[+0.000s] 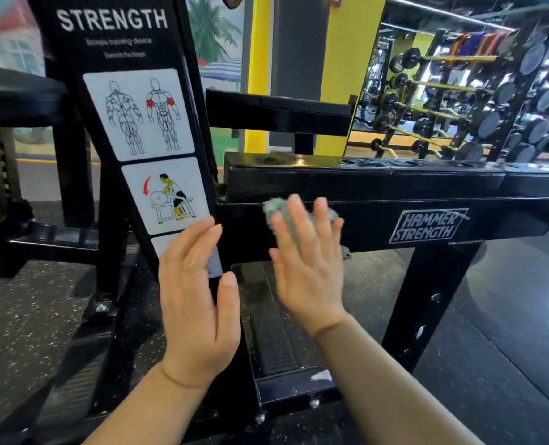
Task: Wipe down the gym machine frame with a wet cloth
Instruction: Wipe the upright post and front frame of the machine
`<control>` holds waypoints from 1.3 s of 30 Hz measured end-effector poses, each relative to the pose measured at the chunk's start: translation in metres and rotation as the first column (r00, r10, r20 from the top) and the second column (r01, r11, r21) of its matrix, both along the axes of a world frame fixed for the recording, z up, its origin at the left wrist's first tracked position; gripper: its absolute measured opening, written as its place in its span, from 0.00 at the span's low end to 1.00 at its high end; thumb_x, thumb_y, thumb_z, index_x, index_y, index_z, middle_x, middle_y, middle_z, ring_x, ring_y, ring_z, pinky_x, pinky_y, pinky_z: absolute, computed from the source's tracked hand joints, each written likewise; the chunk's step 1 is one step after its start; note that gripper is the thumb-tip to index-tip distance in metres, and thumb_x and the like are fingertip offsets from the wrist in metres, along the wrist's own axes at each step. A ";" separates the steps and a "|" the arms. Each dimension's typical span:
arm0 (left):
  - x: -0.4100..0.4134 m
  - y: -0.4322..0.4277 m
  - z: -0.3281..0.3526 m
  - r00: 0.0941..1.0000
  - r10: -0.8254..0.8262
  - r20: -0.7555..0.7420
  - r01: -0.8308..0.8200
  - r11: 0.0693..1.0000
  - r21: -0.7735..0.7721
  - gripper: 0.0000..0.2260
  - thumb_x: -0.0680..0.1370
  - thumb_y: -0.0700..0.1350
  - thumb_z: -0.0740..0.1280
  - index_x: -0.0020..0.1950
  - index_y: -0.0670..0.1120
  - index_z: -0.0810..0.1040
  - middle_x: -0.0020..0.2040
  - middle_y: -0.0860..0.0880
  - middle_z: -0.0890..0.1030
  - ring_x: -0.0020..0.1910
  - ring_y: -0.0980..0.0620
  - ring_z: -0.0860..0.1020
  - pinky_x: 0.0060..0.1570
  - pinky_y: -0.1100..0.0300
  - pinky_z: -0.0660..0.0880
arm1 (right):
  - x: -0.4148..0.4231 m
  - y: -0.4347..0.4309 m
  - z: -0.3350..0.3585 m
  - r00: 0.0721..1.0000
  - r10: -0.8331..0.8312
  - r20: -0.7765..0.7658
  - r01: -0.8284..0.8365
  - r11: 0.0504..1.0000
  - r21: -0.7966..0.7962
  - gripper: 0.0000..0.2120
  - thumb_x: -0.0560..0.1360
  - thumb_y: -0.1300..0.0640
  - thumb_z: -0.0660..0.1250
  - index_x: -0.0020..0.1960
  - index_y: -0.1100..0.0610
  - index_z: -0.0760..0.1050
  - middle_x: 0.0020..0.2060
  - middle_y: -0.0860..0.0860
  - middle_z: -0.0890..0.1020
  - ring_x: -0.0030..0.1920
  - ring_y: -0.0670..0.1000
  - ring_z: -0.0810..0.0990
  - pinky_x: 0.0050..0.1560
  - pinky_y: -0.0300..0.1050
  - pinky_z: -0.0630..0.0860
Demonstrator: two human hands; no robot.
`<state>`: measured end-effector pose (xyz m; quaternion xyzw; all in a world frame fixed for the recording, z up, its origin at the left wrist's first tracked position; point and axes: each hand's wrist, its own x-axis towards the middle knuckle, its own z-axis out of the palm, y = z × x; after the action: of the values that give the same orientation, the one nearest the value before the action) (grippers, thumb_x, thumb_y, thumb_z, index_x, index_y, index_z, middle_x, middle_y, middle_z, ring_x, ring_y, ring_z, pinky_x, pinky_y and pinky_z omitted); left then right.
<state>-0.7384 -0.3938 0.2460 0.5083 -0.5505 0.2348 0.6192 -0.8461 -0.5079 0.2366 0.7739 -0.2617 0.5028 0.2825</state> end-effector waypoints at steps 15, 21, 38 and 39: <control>-0.055 -0.024 0.039 0.999 -0.030 0.023 0.027 0.994 0.110 0.11 0.75 0.42 0.58 0.51 0.41 0.77 0.52 0.50 0.72 0.55 0.57 0.67 0.58 0.64 0.62 | -0.073 -0.053 0.000 0.992 -0.072 0.105 0.074 0.997 -0.013 0.27 0.82 0.55 0.53 0.78 0.50 0.46 0.77 0.47 0.44 0.77 0.53 0.41 0.76 0.55 0.44; -0.103 -0.062 0.047 0.950 -0.126 0.287 0.062 0.973 0.224 0.12 0.75 0.43 0.59 0.52 0.41 0.79 0.56 0.44 0.77 0.59 0.46 0.73 0.63 0.57 0.63 | -0.059 -0.045 0.007 0.907 -0.072 0.415 -0.012 0.981 0.195 0.25 0.84 0.50 0.43 0.78 0.51 0.39 0.77 0.44 0.41 0.76 0.50 0.36 0.76 0.51 0.43; -0.198 -0.136 0.052 0.777 -0.136 0.615 -0.064 0.954 0.293 0.16 0.76 0.46 0.58 0.59 0.43 0.78 0.66 0.43 0.74 0.71 0.42 0.65 0.72 0.46 0.57 | -0.198 -0.133 -0.001 0.928 0.102 0.358 -0.195 0.952 0.236 0.30 0.80 0.60 0.55 0.78 0.48 0.47 0.75 0.35 0.44 0.76 0.45 0.44 0.76 0.45 0.47; -0.202 -0.142 0.054 0.765 -0.136 0.630 -0.075 0.952 0.296 0.17 0.76 0.46 0.58 0.60 0.43 0.78 0.67 0.43 0.73 0.71 0.42 0.64 0.72 0.46 0.57 | -0.215 -0.143 -0.001 0.938 0.076 0.338 -0.152 0.967 0.204 0.29 0.81 0.60 0.55 0.78 0.48 0.47 0.76 0.37 0.45 0.77 0.46 0.44 0.76 0.45 0.47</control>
<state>-0.9404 -0.5361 0.3000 0.4769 -0.7666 0.2969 0.3110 -1.0610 -0.6514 0.2361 0.7207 -0.3151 0.6068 0.1150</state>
